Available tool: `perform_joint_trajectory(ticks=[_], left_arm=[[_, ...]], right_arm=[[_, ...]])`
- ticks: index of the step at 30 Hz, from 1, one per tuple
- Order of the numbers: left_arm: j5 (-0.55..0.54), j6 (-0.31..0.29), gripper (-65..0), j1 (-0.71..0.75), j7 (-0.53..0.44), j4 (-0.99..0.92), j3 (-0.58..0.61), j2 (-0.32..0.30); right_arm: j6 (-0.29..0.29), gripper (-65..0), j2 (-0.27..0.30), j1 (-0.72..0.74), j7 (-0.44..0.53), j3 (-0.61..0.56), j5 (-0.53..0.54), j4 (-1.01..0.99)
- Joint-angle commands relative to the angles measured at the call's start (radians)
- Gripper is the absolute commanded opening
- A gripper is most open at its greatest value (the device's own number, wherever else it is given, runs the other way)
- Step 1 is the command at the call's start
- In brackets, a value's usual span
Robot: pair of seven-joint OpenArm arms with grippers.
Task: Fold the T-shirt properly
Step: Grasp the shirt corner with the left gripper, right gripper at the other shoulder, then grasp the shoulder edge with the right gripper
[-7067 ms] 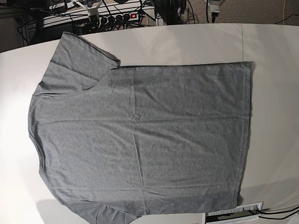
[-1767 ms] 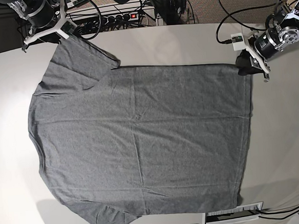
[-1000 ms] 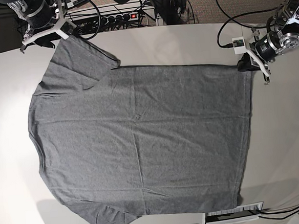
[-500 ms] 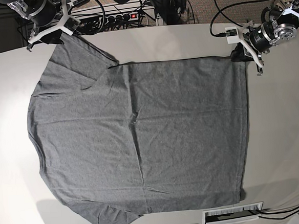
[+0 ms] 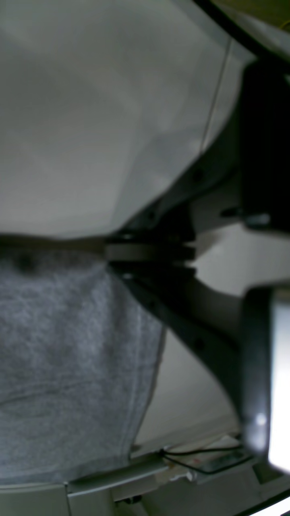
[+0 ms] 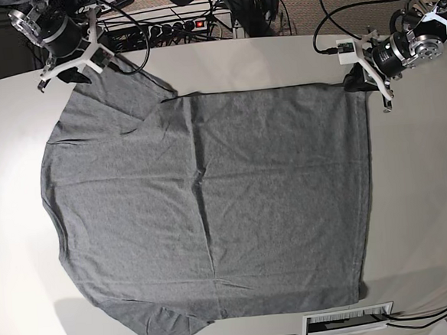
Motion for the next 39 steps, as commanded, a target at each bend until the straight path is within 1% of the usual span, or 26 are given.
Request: perform_joint_trajectory(ticks=[1, 3, 8, 15, 23, 24, 25, 28, 30, 37, 39], left_arm=[[0.001, -0.030, -65.0, 0.006, 0.008, 0.003, 0.000, -0.010], [0.001, -0.030, -65.0, 0.006, 0.007, 0.003, 0.000, -0.008], [0.001, -0.026, -65.0, 0.006, 0.001, 0.003, 0.000, -0.008], [0.001, -0.026, -65.0, 0.006, 0.000, 0.003, 0.000, -0.008], [0.001, -0.015, -65.0, 0.006, -0.012, 0.003, 0.000, -0.008], [0.001, -0.015, -65.0, 0.006, -0.012, 0.003, 0.000, -0.008], [0.001, -0.015, -65.0, 0.006, -0.013, 0.003, 0.000, -0.008], [0.001, -0.016, -65.0, 0.006, -0.015, 0.003, 0.000, -0.008], [0.001, -0.016, -65.0, 0.006, -0.015, 0.003, 0.000, -0.008], [0.001, -0.016, -65.0, 0.007, -0.015, 0.003, 0.000, -0.008], [0.001, -0.016, -65.0, 0.007, -0.014, 0.003, 0.000, -0.009]], right_arm=[[-0.006, -37.0, 0.011, -0.006, 0.016, 0.006, -0.003, 0.000], [-0.006, -37.0, 0.012, -0.006, 0.031, 0.006, -0.004, -0.026], [-0.006, -37.0, 0.012, -0.004, 0.034, 0.006, -0.006, -0.052], [-0.006, -37.0, 0.012, 0.047, 0.056, 0.006, -0.018, -0.153], [-0.006, -37.2, 0.011, 0.060, 0.065, 0.006, -0.015, -0.178], [-0.006, -38.7, 0.011, 0.060, 0.058, 0.006, -0.013, -0.180], [-0.006, -42.5, 0.011, 0.060, 0.043, 0.006, -0.004, -0.180], [-0.006, -56.9, 0.012, 0.060, 0.008, 0.006, 0.035, -0.180], [-0.006, -65.0, 0.011, 0.060, -0.003, 0.006, 0.046, -0.179], [-0.007, -65.0, 0.011, 0.059, -0.091, 0.006, 0.048, -0.175], [-0.007, -65.0, 0.011, 0.051, -0.116, 0.006, 0.085, -0.156]])
